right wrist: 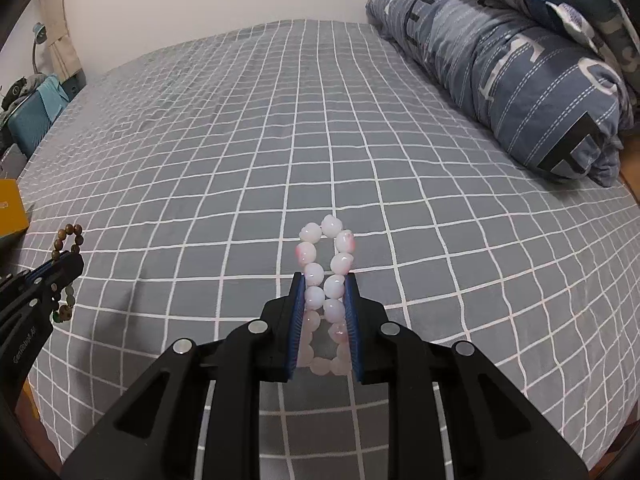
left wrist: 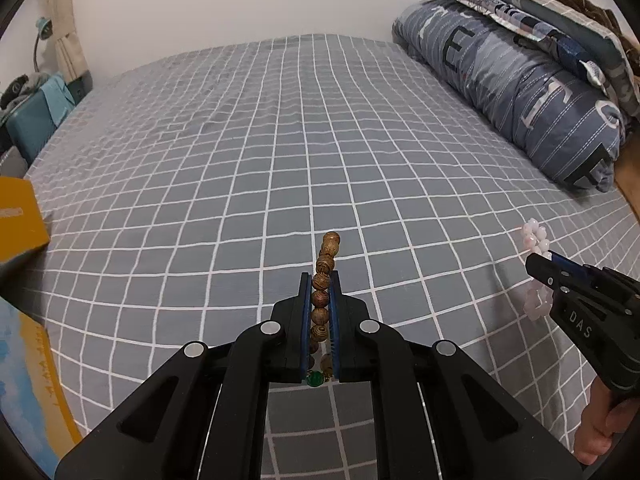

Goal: Organize jewelry
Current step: 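Carry the wooden and pink bead bracelets over the white box with both tools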

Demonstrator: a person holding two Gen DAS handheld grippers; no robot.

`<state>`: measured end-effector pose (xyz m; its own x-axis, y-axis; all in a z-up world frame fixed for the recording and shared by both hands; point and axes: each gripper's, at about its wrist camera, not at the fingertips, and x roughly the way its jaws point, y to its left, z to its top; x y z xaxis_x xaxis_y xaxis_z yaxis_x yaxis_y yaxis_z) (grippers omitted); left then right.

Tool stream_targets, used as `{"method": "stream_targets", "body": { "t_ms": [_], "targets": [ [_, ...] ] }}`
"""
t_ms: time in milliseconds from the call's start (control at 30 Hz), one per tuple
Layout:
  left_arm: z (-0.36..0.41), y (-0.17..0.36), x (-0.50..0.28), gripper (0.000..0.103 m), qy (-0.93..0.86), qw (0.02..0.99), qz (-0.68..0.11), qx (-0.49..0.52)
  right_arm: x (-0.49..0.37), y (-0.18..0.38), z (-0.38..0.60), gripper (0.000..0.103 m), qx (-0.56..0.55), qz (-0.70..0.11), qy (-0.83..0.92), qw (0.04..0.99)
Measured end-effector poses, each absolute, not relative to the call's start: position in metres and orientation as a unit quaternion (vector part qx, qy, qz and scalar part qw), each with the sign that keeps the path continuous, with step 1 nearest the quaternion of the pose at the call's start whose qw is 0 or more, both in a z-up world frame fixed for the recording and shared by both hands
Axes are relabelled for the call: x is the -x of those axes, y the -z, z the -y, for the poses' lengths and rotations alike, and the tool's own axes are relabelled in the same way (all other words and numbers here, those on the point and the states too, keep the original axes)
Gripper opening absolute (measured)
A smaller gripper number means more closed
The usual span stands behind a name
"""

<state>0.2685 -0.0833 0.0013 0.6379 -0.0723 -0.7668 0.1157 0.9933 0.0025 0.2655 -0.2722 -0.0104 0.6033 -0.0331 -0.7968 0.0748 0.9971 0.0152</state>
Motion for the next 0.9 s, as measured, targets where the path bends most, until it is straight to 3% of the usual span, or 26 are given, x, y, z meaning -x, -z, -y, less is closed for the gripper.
{"method": "stream_targets", "body": {
  "t_ms": [900],
  "targets": [
    [0.035, -0.043, -0.176, 0.007, 0.017, 0.919, -0.394, -0.015, -0.169, -0.043, 0.232, 0.019, -0.023, -0.386, 0.004, 0.922]
  ]
}}
